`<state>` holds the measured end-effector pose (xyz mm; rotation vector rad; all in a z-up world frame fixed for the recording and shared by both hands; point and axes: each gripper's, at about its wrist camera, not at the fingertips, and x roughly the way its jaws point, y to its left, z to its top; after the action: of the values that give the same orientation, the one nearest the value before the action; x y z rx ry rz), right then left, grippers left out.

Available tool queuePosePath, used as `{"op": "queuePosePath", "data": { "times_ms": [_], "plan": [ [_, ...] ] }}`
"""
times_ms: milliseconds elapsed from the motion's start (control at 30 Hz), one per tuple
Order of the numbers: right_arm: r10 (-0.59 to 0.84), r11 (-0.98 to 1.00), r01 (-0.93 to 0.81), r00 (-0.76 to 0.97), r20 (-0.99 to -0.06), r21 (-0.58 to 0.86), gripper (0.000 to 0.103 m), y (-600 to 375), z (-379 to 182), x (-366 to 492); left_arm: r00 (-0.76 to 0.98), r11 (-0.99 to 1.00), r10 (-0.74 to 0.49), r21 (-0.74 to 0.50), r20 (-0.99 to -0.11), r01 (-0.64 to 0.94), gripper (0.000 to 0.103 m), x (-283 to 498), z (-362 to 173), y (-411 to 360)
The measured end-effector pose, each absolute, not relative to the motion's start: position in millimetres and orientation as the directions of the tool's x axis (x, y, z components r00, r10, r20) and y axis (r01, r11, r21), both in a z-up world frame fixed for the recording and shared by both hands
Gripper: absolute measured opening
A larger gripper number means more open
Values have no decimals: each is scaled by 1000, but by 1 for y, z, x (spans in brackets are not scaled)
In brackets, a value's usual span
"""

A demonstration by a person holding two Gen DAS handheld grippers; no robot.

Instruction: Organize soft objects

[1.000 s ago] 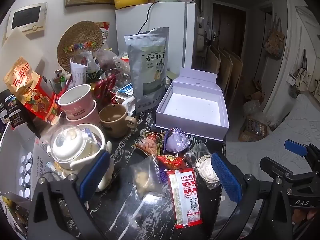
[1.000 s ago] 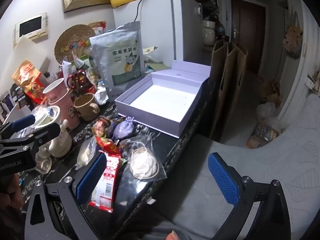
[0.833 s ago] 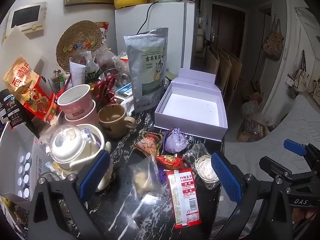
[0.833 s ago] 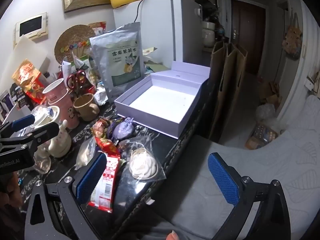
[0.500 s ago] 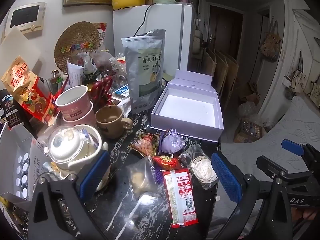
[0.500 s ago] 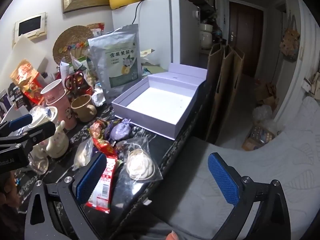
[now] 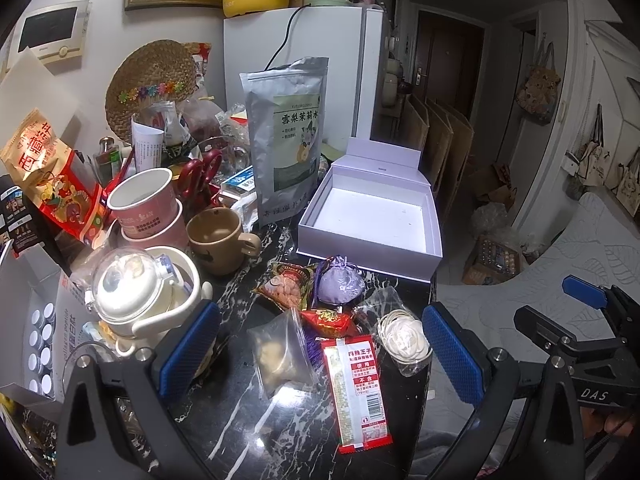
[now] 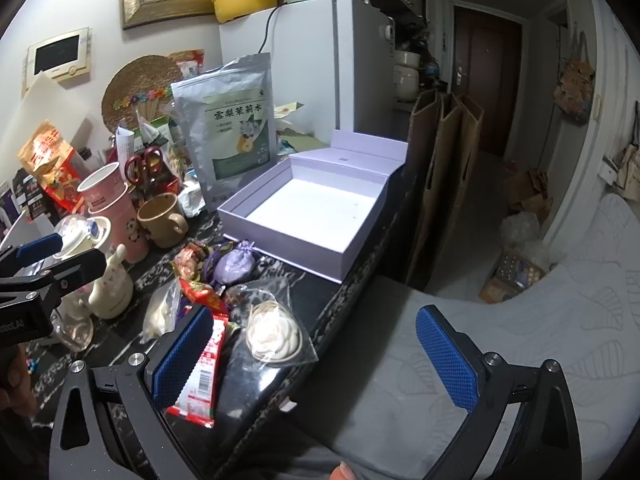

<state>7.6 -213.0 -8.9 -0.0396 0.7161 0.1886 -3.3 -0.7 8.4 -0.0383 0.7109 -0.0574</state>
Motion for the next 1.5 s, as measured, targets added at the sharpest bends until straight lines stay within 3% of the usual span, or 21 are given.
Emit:
{"op": "queuePosePath", "data": {
  "times_ms": [1500],
  "plan": [
    [153,984,-179,747,-647,26,103,-220,-4,5,759,996,-85,-69,-645,52,103,-8,11,-1]
  ]
}}
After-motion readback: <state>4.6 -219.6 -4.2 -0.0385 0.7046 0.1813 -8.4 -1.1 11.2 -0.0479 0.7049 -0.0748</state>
